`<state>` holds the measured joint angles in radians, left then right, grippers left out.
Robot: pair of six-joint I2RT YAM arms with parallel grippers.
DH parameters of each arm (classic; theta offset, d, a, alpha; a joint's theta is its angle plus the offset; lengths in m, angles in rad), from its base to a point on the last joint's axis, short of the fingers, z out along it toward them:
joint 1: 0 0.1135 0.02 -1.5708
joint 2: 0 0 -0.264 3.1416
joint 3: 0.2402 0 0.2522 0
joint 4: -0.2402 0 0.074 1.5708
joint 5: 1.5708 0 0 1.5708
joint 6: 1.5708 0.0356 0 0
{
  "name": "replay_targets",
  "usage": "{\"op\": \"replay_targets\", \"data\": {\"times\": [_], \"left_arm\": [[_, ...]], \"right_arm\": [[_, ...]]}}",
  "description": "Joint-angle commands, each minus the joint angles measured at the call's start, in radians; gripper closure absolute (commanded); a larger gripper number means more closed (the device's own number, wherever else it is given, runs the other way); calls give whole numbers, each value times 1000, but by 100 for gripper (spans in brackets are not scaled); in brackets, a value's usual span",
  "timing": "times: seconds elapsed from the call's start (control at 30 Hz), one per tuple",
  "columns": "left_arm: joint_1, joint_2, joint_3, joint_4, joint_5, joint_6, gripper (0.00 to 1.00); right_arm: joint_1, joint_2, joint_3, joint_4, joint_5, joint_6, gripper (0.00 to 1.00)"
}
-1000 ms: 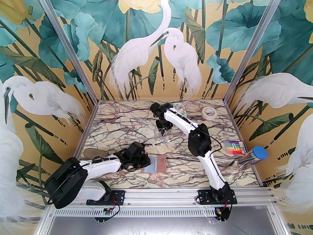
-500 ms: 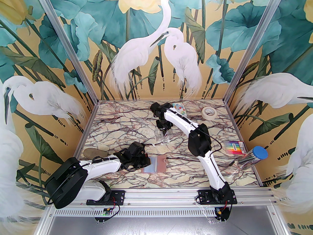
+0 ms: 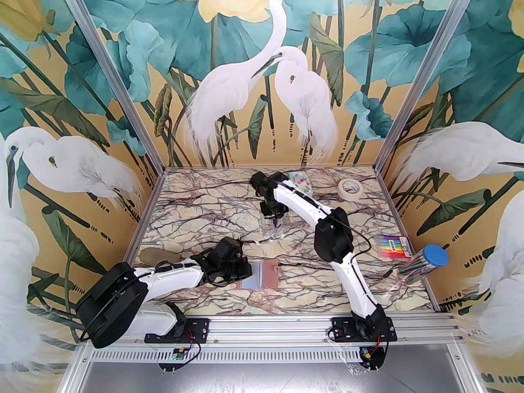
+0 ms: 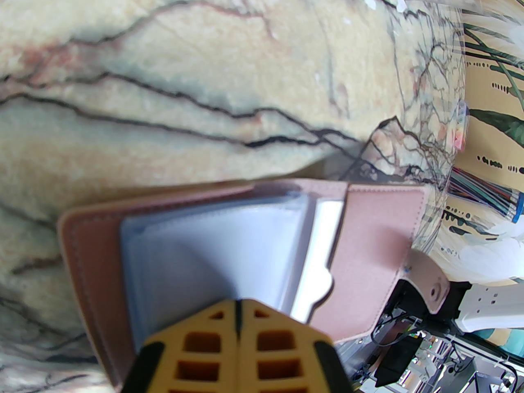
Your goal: Put the credit cards into the card holder
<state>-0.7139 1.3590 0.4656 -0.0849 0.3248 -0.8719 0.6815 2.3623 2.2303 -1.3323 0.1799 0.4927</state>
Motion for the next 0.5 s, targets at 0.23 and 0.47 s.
{"op": "replay_targets", "data": {"times": [0.23, 0.47], "left_arm": [[-7, 25, 0, 9, 2, 2, 100], [-7, 29, 3, 7, 5, 5, 99]], "right_arm": [[10, 3, 23, -25, -3, 19, 89], [13, 3, 23, -26, 1, 24, 89]]}}
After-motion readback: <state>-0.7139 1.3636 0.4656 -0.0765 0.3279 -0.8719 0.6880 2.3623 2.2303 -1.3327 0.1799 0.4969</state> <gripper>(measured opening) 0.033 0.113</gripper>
